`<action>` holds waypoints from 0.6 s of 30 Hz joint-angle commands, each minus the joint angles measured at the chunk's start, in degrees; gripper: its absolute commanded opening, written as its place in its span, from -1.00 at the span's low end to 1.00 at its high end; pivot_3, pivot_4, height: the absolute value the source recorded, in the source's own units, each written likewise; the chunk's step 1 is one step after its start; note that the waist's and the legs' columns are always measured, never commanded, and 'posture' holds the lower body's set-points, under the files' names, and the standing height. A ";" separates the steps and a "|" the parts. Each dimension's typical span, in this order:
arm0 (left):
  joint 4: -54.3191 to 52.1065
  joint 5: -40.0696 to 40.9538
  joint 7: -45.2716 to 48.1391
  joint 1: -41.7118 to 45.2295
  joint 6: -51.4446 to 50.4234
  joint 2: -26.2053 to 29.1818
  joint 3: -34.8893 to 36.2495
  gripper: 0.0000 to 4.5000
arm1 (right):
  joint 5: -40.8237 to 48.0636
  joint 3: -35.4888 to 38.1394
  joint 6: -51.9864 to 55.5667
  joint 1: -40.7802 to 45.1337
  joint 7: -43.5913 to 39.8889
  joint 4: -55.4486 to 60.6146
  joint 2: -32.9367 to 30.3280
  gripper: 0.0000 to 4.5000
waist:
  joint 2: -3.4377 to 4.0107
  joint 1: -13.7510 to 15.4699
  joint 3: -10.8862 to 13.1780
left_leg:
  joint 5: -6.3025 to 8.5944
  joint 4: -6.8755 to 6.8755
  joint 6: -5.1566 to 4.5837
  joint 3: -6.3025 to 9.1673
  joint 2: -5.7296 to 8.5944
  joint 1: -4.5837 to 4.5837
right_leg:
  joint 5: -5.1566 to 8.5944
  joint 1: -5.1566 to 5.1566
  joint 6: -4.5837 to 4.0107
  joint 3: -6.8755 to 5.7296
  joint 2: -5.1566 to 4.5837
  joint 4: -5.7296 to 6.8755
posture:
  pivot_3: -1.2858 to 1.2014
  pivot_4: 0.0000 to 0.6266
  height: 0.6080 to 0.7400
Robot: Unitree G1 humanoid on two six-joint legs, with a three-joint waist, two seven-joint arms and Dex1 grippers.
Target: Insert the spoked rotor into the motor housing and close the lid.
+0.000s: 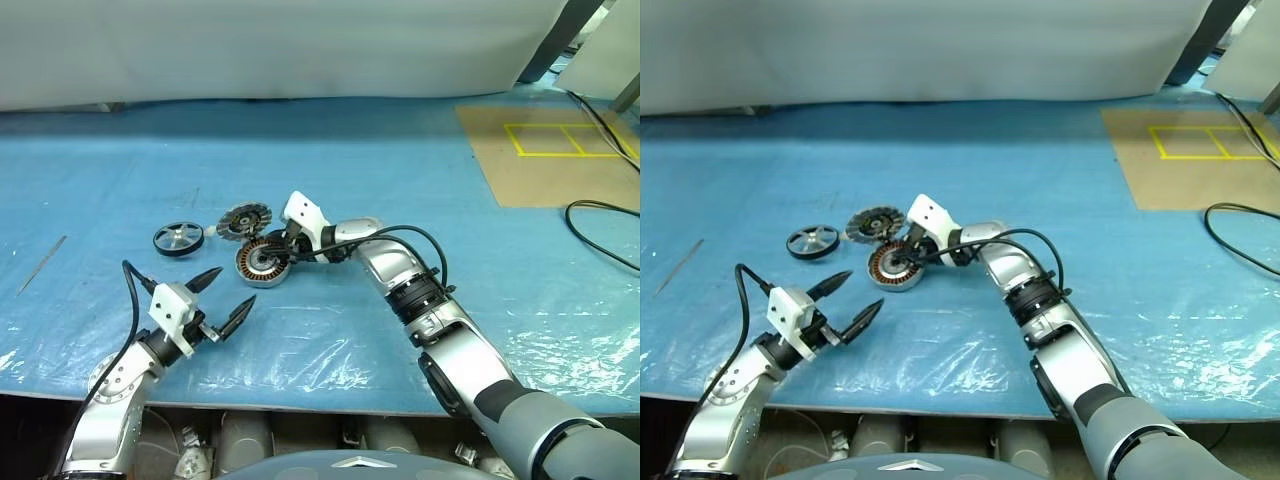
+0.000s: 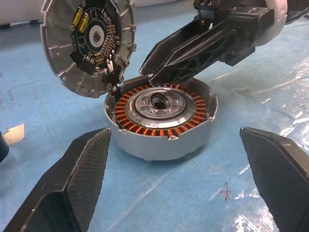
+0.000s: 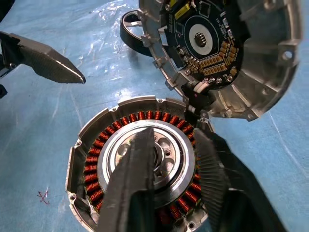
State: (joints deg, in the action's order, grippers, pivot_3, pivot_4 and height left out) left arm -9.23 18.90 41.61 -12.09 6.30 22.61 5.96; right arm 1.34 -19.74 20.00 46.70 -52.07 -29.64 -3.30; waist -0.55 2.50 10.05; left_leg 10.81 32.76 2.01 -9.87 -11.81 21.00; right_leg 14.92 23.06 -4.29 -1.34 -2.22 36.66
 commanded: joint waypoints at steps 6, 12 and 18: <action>-1.44 0.10 0.20 0.03 0.01 0.79 0.11 1.00 | 0.30 -0.69 0.43 -1.24 0.10 2.73 1.66 -0.99 | 0.00 0.03 0.00 | 0.00 -0.01 0.00 0.00 0.01 0.01 | 0.00 0.00 0.00 0.00 -0.01 0.00 | 0.03 -0.52 1.00; -1.58 0.06 0.14 0.06 -0.05 0.73 -0.03 1.00 | -1.21 -1.65 0.09 -1.20 1.52 1.42 1.61 -0.99 | 0.00 0.01 0.00 | 0.00 0.00 0.00 0.00 0.01 0.00 | 0.00 0.00 0.00 0.00 -0.01 0.00 | 0.03 -0.52 1.00; -0.76 0.07 0.55 0.43 0.34 0.84 0.15 1.00 | -5.46 -4.02 -2.31 -1.05 4.09 -2.41 0.66 -0.99 | 0.01 -0.04 -0.01 | 0.00 0.00 0.00 0.00 0.00 -0.06 | 0.00 -0.02 0.00 0.00 0.00 0.03 | 0.03 -0.52 1.00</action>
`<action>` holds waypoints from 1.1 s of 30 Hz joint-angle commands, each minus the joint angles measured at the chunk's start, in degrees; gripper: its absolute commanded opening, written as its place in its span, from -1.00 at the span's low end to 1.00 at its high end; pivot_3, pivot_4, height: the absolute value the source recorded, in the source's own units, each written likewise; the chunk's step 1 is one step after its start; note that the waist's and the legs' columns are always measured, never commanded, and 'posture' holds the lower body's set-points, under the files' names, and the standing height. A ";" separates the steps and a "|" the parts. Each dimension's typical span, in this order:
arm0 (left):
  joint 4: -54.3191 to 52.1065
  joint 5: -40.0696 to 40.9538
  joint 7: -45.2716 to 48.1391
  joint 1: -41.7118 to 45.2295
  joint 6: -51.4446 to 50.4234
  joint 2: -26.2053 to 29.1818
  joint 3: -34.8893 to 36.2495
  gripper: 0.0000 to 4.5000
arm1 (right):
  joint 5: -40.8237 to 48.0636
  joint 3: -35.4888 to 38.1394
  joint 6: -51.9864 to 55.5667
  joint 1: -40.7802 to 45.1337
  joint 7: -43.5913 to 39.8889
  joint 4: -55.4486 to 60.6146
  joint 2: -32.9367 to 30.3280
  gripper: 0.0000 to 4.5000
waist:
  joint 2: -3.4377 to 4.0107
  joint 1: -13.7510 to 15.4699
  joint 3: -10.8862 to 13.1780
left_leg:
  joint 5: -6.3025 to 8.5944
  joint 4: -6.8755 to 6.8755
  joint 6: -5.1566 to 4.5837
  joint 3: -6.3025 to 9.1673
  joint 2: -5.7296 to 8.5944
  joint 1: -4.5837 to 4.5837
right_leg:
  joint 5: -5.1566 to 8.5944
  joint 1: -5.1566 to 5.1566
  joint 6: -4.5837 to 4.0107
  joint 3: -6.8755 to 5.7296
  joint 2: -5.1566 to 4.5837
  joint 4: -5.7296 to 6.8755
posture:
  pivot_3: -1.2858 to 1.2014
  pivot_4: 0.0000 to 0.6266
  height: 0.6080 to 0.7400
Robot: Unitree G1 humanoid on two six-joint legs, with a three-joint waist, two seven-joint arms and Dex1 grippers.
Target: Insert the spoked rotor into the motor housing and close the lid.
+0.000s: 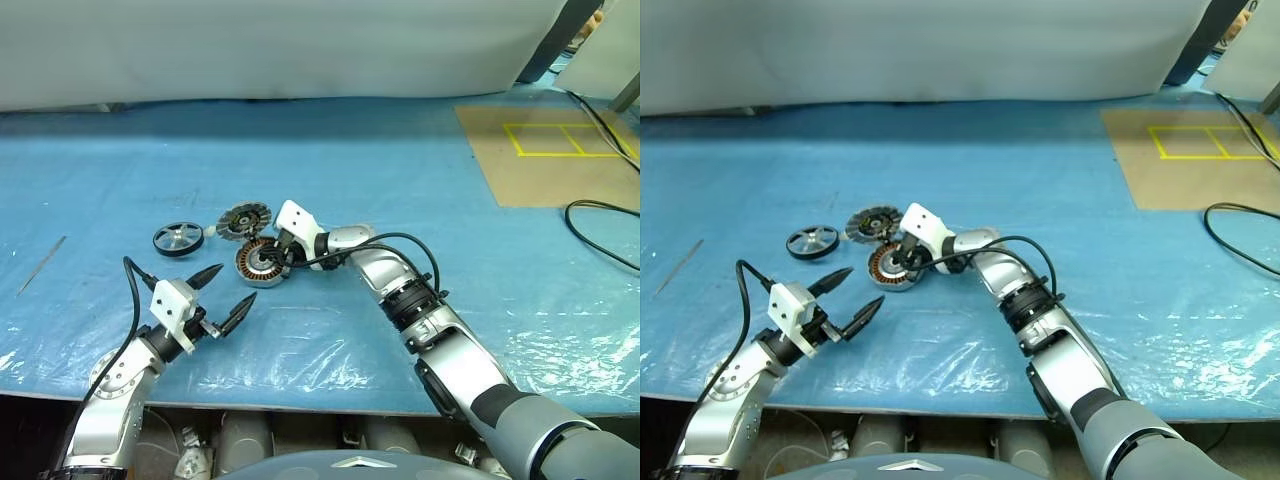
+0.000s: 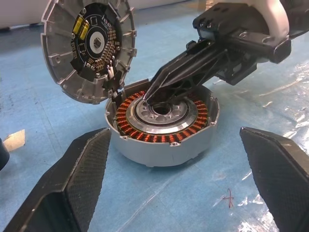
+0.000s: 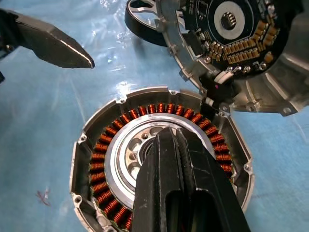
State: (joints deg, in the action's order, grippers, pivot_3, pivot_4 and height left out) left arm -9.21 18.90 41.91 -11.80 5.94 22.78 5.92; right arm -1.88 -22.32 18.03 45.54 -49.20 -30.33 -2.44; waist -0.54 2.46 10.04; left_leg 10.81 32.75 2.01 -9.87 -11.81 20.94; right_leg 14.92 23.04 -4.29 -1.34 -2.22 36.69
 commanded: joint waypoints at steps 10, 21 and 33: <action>0.44 -0.16 0.88 1.21 0.88 0.92 -0.05 1.00 | -4.39 -6.90 1.17 -3.24 -2.92 2.82 -2.11 -0.99 | 0.02 0.06 -0.06 | 0.00 0.00 0.00 0.00 0.02 -0.16 | 0.00 -0.17 -0.01 0.02 -0.02 -0.01 | 0.03 -0.52 1.00; 1.37 -0.20 1.70 2.06 1.18 1.26 -0.08 1.00 | -5.72 -7.43 3.56 -0.85 -4.73 6.30 -5.17 -0.99 | 0.03 0.33 -0.13 | 0.01 -0.04 0.00 0.00 0.04 -0.21 | 0.01 -0.23 0.00 0.01 -0.05 -0.04 | 0.03 -0.52 1.00; 1.57 -0.29 1.73 2.52 1.20 1.22 -0.17 1.00 | -4.35 -6.63 8.72 -0.17 -7.67 12.36 -7.33 -0.99 | 0.03 0.33 -0.13 | 0.00 -0.02 0.00 0.00 0.05 -0.12 | 0.00 -0.19 0.02 0.01 -0.06 -0.07 | 0.03 -0.52 1.00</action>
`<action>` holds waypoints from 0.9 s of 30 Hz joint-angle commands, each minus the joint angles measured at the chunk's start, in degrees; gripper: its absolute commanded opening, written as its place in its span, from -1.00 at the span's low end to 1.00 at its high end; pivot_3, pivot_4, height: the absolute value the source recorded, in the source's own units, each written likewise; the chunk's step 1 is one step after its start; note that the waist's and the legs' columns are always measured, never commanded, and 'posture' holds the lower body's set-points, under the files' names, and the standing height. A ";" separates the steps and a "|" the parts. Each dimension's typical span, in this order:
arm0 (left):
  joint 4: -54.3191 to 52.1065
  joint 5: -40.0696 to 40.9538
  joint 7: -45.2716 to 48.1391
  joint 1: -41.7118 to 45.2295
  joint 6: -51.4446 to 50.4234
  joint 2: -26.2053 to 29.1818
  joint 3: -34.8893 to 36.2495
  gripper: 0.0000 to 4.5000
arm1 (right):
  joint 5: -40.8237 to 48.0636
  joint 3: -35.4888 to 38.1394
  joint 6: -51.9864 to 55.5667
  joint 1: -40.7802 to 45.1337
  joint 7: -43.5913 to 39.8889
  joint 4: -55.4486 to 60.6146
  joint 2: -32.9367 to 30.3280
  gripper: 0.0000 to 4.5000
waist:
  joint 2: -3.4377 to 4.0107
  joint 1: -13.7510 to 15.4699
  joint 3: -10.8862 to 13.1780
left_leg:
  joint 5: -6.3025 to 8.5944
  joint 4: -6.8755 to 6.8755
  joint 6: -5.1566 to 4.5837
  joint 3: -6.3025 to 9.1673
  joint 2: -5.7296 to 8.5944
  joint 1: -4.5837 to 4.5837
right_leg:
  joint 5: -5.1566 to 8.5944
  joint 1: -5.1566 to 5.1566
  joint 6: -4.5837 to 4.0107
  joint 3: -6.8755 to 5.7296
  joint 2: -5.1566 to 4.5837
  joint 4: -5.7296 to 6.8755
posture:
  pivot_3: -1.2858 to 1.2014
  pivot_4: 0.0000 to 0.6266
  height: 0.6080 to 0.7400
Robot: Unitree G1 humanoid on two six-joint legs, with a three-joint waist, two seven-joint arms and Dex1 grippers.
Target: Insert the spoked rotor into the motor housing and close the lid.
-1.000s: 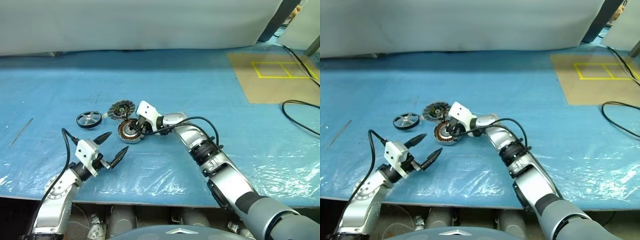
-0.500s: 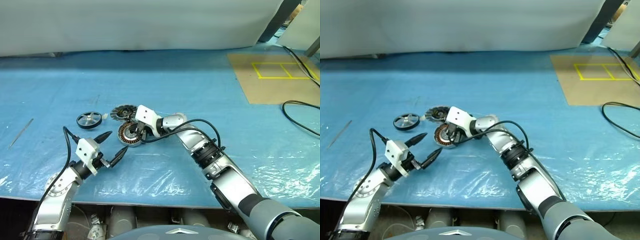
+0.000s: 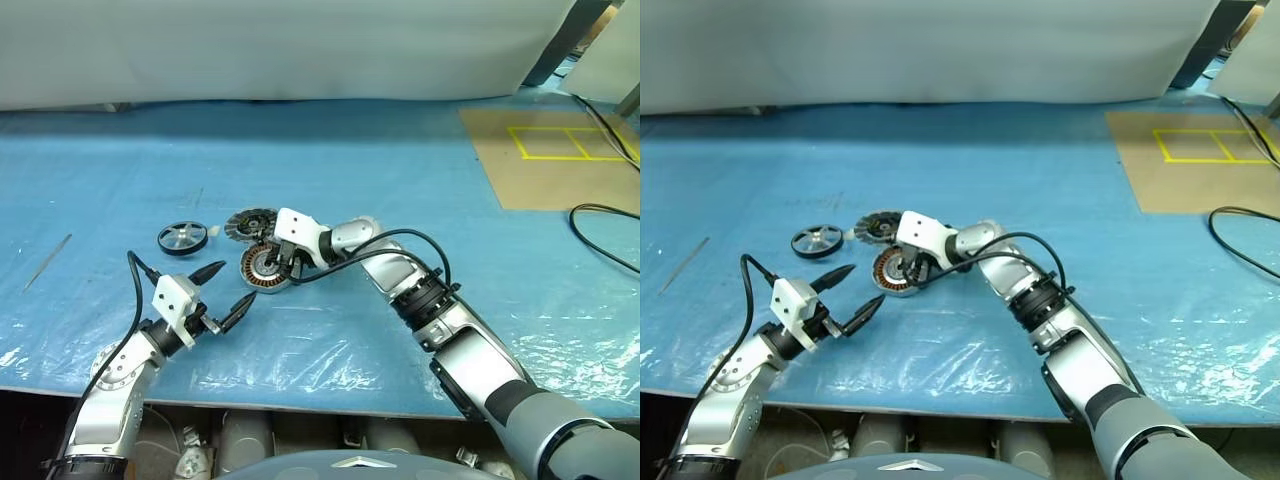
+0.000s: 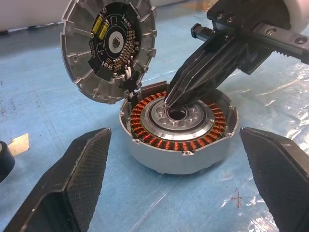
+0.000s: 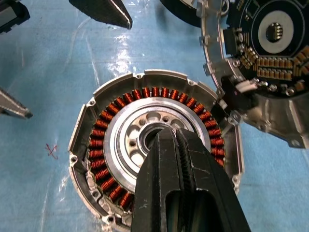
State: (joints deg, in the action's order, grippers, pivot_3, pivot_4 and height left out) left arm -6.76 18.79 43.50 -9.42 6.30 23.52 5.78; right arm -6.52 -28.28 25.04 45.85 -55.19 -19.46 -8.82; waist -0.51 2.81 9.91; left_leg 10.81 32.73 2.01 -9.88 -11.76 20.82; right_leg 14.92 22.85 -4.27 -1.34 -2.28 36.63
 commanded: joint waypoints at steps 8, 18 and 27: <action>-1.02 -0.24 -0.05 -0.08 0.86 0.21 -0.32 1.00 | 2.37 -0.37 5.41 -0.99 -3.64 5.96 -1.29 -0.99 | 0.00 -0.12 0.00 | 0.00 0.01 0.00 0.01 -0.03 -0.04 | 0.00 0.01 -0.01 0.00 0.04 0.02 | 0.03 -0.52 1.00; -1.23 2.42 -2.21 2.03 0.38 0.06 3.32 1.00 | 9.74 9.30 2.94 1.01 1.43 4.84 4.40 -0.99 | 0.00 -0.29 0.01 | 0.00 0.00 0.00 0.00 -0.03 0.15 | 0.00 0.18 0.00 0.00 0.04 0.03 | 0.03 -0.52 1.00; 7.03 3.07 5.83 8.71 -5.96 13.16 6.55 1.00 | 13.60 9.18 6.67 -2.16 -4.08 10.85 -1.70 -0.99 | -0.02 -0.10 0.02 | -0.01 0.01 0.01 0.04 -0.01 0.16 | -0.13 0.17 0.22 -0.03 0.06 0.03 | 0.03 -0.52 1.00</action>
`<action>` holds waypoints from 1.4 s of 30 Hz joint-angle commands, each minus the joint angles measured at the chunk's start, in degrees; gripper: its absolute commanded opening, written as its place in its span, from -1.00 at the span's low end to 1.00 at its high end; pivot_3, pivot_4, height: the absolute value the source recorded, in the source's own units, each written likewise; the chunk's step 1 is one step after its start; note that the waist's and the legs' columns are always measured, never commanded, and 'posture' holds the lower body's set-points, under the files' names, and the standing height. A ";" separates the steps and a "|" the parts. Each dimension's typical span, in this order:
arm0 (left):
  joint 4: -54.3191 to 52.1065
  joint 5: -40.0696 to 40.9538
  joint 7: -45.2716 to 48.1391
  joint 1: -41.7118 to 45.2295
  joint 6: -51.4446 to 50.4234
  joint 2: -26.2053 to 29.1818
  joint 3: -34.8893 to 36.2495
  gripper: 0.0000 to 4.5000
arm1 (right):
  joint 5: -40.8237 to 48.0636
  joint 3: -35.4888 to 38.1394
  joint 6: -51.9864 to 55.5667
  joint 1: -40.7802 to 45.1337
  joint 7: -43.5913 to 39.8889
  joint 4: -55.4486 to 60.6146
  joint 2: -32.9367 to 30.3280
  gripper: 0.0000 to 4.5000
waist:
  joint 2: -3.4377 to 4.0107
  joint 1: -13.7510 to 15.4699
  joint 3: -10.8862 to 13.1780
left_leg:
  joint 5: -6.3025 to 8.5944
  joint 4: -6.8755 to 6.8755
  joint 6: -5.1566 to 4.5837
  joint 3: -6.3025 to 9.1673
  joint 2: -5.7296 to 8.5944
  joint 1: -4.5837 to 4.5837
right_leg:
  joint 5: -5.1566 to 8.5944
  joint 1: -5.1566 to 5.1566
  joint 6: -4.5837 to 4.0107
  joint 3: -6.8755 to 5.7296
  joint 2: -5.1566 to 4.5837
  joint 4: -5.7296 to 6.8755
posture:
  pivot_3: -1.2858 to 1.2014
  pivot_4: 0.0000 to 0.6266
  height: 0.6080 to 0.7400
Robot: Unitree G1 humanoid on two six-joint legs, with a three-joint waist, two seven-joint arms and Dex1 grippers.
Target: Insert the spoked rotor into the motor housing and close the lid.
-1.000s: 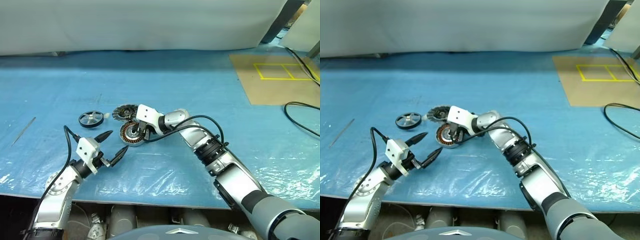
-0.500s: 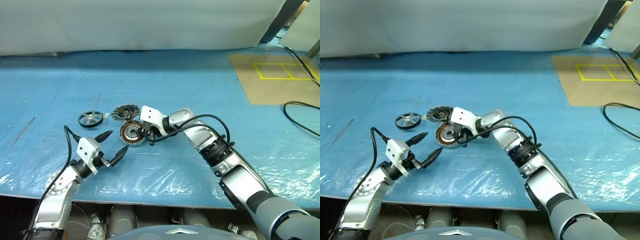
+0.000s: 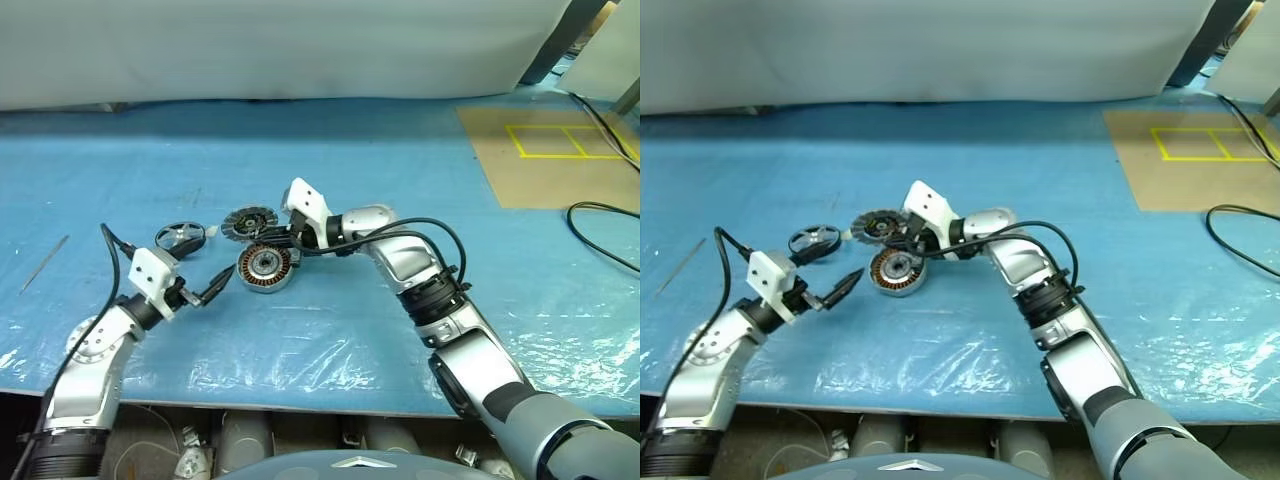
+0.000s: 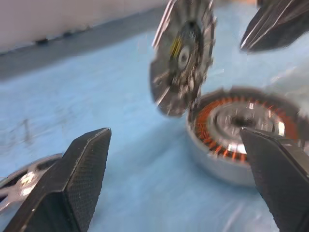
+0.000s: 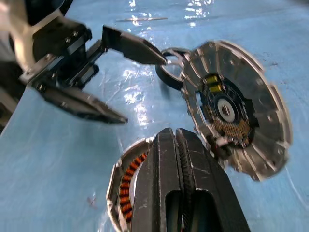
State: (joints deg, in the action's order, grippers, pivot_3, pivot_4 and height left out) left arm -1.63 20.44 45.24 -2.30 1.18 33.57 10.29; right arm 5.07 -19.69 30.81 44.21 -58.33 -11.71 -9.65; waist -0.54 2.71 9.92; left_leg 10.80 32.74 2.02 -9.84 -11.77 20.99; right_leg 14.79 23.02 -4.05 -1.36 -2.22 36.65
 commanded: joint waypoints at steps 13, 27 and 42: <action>38.86 -5.64 26.22 31.40 4.29 19.10 -3.07 0.14 | 3.86 2.32 3.27 -3.33 2.80 6.40 -3.07 -1.00 | -0.04 0.76 0.00 | -0.02 0.03 0.03 0.02 0.02 0.03 | -0.02 0.04 0.02 -0.02 -0.01 0.06 | 0.03 -0.52 1.00; 68.36 -23.62 29.02 57.78 18.19 17.66 -14.36 -0.31 | 5.07 2.71 4.26 -6.05 6.16 8.70 -4.74 -1.00 | -0.09 1.88 0.01 | -0.01 -0.08 0.07 0.13 0.06 0.14 | -0.05 0.09 0.08 -0.13 -0.08 0.06 | 0.03 -0.52 1.00; 73.44 -27.82 27.51 60.87 11.22 14.30 -15.10 -0.31 | 5.05 2.53 4.25 -7.87 8.42 9.52 -6.19 -1.00 | -0.13 1.94 0.04 | -0.01 -0.08 0.09 0.19 0.07 0.19 | -0.05 0.10 0.08 -0.16 -0.08 0.05 | 0.03 -0.52 1.00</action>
State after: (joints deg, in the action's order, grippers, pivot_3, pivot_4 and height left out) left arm 71.92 -7.61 72.37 56.84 13.14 47.23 -5.60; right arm 9.14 -18.18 35.52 36.62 -50.09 -4.95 -15.67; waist -0.67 4.65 9.96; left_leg 10.80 32.67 2.11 -9.65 -11.70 21.18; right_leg 14.74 23.12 -3.97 -1.52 -2.30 36.70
